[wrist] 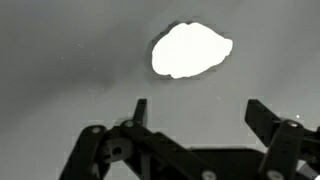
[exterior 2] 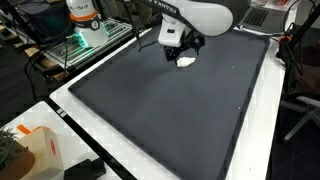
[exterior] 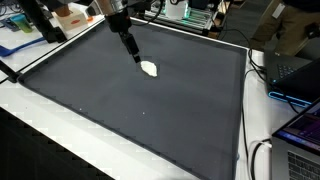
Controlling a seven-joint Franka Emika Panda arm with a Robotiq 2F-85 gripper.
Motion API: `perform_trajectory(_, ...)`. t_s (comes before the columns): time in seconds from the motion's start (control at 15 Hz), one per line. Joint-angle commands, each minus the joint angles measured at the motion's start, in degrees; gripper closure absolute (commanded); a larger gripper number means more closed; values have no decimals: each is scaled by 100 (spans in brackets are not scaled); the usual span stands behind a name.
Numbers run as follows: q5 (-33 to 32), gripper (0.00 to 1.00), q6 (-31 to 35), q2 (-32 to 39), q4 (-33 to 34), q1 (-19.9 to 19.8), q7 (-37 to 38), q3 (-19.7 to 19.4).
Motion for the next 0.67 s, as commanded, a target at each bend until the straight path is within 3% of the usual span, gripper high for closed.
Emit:
perform_trajectory(0.0,693,0,154,-139,383,41,-425,-336)
perform_trajectory(0.33,1129,0,155,-212,773,35,-568,-478)
perform_trajectory(0.4,902,0,0,-30,396,2,-362,-466)
perform_trajectory(0.47,45,0,210,-436,312,-269,135,261)
perform_trajectory(0.6,45,0,205,-433,309,-257,135,263)
